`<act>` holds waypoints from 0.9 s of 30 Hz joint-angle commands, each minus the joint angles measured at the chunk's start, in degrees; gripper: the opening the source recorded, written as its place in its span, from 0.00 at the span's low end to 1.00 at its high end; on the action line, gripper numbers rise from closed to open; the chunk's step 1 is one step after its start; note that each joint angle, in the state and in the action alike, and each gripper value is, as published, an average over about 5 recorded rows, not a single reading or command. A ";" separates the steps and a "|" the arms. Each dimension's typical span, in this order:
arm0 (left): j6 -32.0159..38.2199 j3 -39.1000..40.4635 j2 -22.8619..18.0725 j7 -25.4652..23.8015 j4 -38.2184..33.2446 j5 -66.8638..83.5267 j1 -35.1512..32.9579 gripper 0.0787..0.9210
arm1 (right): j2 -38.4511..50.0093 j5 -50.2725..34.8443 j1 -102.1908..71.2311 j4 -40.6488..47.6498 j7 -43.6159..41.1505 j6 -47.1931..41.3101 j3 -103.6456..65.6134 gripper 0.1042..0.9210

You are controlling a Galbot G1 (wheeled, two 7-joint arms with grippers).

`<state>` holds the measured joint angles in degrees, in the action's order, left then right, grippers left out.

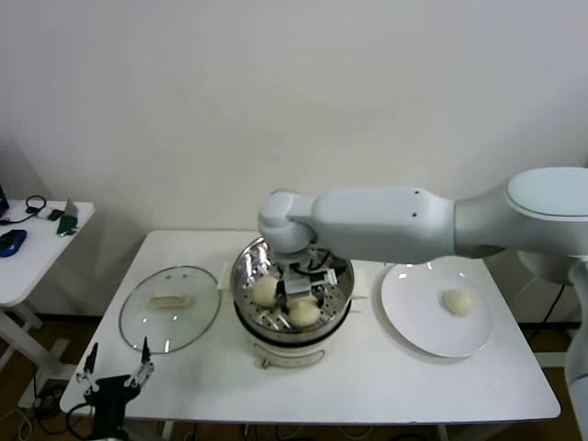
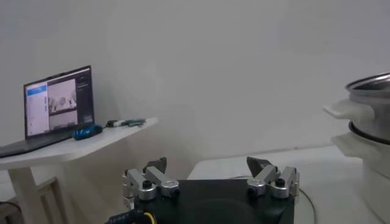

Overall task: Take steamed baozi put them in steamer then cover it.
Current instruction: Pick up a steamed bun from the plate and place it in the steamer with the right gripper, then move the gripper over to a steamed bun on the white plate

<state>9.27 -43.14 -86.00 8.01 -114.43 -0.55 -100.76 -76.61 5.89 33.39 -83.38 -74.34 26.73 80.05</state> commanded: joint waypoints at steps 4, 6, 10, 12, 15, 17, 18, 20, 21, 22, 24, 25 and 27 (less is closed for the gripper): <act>0.16 -0.08 -0.01 0.02 0.31 0.16 0.05 0.88 | -1.78 2.51 -2.90 1.02 0.63 1.21 -0.13 0.73; 0.16 -0.10 0.04 0.01 0.32 0.16 0.08 0.88 | -1.58 2.81 -2.78 1.02 0.75 1.29 -0.22 0.73; 0.15 -0.10 0.07 0.02 0.29 0.18 0.20 0.88 | -0.88 4.04 -2.60 0.27 0.90 0.78 -0.53 0.75; 0.15 -0.07 0.07 0.02 0.27 0.18 0.21 0.88 | -0.55 4.74 -2.38 0.08 0.91 0.70 -1.05 0.80; 0.14 -0.03 0.06 0.02 0.22 0.13 0.24 0.88 | 0.05 4.52 -1.47 -0.22 0.76 0.81 -1.95 0.86; 0.12 -0.03 0.05 0.03 0.17 0.10 0.29 0.88 | 0.76 3.76 -0.58 -0.62 0.57 0.80 -2.58 0.87; 0.11 -0.03 0.05 0.04 0.13 0.09 0.30 0.88 | 1.24 3.34 -0.07 -0.80 0.47 0.78 -2.96 0.88; 0.10 -0.03 0.07 0.04 0.03 0.08 0.32 0.88 | 2.51 2.70 1.05 -1.00 0.26 0.69 -3.86 0.88; 0.09 -0.02 0.09 0.04 -0.03 0.08 0.32 0.88 | 3.31 2.48 1.61 -0.98 0.17 0.62 -4.50 0.88; 0.07 -0.01 0.12 0.04 -0.11 0.07 0.32 0.88 | 4.16 2.32 2.16 -0.89 0.09 0.56 -5.17 0.88; 0.01 0.04 0.18 0.04 -0.27 0.06 0.38 0.88 | 6.42 1.98 3.23 -0.37 -0.04 0.19 -6.66 0.88; -0.03 0.07 0.21 0.04 -0.34 0.05 0.43 0.88 | 7.82 1.72 3.77 0.10 -0.05 -0.20 -7.44 0.88; -0.08 0.19 0.29 0.03 -0.45 0.02 0.56 0.88 | 10.78 0.58 4.67 1.72 -0.13 -1.47 -8.83 0.88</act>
<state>9.31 -43.11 -85.85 8.06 -114.69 -0.45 -100.32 -73.14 8.12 34.71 -83.52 -74.18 27.17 75.65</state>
